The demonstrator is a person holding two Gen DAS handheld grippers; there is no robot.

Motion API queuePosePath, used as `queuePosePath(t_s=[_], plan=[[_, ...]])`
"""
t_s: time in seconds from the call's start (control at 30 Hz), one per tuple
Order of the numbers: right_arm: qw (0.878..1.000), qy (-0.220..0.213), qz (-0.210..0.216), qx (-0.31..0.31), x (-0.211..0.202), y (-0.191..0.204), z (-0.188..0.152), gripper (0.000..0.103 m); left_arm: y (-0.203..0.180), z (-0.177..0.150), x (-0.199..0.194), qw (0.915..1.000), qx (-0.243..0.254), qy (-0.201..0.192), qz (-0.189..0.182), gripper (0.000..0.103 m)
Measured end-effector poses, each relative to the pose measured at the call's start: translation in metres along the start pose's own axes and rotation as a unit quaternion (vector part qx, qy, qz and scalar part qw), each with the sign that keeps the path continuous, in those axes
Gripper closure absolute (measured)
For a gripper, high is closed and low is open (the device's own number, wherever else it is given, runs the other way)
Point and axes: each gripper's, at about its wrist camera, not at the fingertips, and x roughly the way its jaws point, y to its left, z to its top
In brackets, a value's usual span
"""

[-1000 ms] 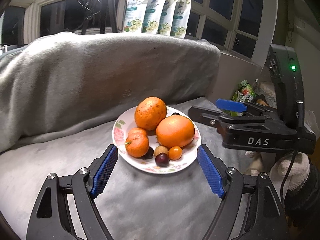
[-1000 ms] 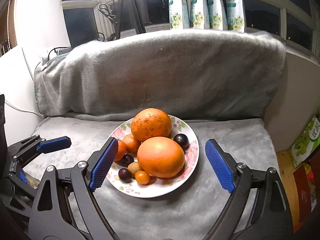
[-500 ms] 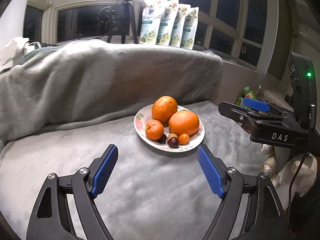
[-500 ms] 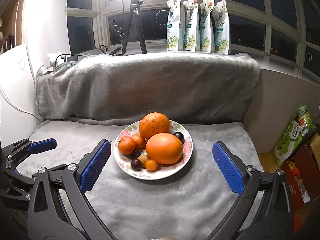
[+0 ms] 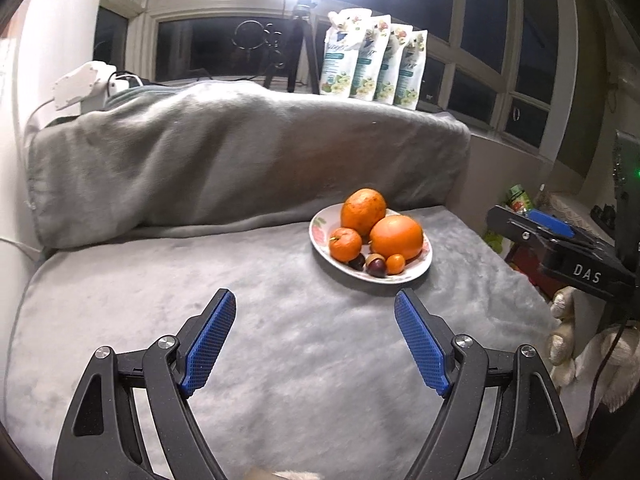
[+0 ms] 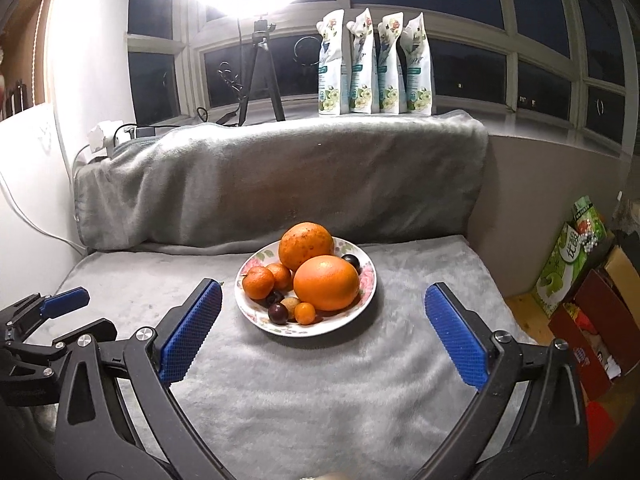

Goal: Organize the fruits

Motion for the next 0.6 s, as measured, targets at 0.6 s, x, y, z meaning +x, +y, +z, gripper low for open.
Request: queuePosePath(t_s=[0.6], plan=[[1.000,0.004,-0.005,-0.006,-0.0004,0.0038,-0.0044,0.000,0.0007,-0.0014,-0.0078,0.9998,0.000,-0.006,0.018,0.021]])
